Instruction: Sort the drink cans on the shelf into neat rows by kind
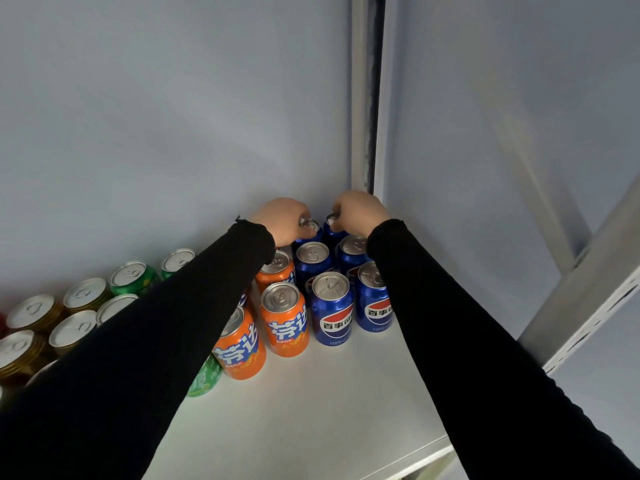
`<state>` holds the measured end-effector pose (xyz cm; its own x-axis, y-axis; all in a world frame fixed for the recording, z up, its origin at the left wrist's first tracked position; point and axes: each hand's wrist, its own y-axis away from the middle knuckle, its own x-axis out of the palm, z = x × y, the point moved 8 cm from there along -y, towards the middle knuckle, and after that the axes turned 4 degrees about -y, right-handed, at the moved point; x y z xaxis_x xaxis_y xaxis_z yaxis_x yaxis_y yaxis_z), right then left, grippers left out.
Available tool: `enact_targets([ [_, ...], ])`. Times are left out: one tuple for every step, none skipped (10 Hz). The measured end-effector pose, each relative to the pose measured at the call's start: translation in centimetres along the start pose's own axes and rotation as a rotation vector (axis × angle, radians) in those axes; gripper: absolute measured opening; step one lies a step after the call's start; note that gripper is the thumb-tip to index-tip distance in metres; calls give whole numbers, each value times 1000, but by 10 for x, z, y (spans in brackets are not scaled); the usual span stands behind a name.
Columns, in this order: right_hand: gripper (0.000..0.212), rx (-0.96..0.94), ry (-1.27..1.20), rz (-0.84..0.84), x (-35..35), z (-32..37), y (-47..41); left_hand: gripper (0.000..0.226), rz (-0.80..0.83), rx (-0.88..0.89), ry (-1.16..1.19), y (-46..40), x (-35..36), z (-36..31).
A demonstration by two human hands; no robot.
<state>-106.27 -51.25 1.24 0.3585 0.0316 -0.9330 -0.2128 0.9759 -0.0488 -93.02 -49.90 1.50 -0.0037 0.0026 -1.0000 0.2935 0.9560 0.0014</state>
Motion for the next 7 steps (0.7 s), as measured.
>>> enact_targets([
  [26,27,0,-33,0,-3,-1,43,-13,3,-6,1,0,-1],
  [25,30,23,-47,1,-4,-2,46,-23,3,2,0,2,2],
  [24,31,33,-59,1,-4,-2,46,-23,3,3,0,2,1],
  [19,27,67,-89,3,-2,-3,46,-21,1,-15,-2,4,0],
  [19,26,72,-95,0,1,1,47,-12,-15,-6,1,1,0],
  [22,33,64,-75,5,-3,0,56,-4,-30,17,6,2,4],
  [31,20,32,-140,-6,3,10,59,-31,-51,50,20,-4,12],
])
